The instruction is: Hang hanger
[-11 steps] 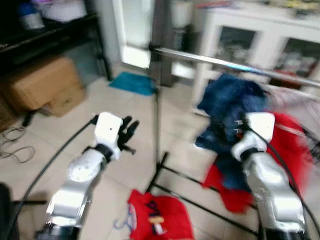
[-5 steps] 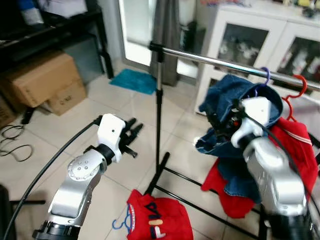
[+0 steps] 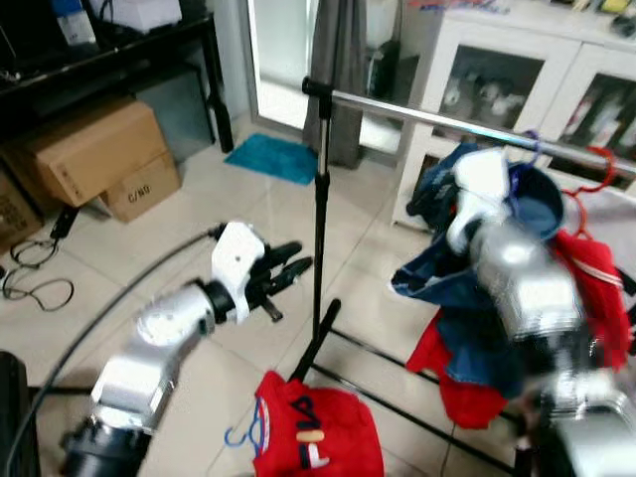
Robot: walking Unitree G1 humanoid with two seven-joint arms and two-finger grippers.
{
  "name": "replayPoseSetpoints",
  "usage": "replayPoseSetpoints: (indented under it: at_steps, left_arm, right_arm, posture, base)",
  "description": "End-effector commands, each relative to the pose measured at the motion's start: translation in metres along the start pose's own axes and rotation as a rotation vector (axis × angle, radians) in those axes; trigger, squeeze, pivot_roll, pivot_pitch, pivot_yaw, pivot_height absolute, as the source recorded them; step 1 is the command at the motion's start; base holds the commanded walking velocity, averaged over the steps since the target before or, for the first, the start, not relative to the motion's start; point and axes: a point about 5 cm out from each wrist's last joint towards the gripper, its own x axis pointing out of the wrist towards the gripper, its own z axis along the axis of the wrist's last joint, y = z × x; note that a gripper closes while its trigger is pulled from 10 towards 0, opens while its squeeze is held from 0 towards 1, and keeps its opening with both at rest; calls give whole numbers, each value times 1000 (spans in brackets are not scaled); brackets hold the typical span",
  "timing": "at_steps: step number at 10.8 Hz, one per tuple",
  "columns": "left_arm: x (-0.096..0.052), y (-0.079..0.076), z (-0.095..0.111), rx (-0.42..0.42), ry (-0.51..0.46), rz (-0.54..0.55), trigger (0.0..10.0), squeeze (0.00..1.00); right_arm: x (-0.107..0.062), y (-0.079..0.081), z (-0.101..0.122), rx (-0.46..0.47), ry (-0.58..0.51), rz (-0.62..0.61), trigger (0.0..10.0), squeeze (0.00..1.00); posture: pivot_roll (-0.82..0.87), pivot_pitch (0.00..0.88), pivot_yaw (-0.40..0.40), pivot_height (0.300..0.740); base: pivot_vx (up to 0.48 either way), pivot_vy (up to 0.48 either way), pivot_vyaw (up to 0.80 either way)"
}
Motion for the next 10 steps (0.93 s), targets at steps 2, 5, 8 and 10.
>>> replayPoseSetpoints:
  at_steps: [2, 5, 8, 10]
  left_arm:
    - [-2, -1, 1, 3, 5, -29, 10000, 1000]
    - [0, -6, 0, -20, 17, -99, 10000, 1000]
    - [1, -5, -1, -13, 25, -110, 10000, 1000]
    - [3, -6, -2, -10, 32, -129, 10000, 86]
  right_arm:
    - [-3, -14, 5, 4, -2, -27, 10000, 1000]
    - [-22, -38, 4, -47, 54, 46, 10000, 1000]
    - [-34, -57, 11, -77, 82, 49, 10000, 1000]
    - [-36, -63, 5, -88, 156, 56, 10000, 141]
  posture:
    - [-21, 35, -4, 740]
    - [-30, 31, 7, 740]
    - [-42, 25, 13, 740]
    - [-47, 14, 5, 740]
  base:
    - [0, 0, 0]
    - [0, 0, 0]
    - [0, 0, 0]
    - [0, 0, 0]
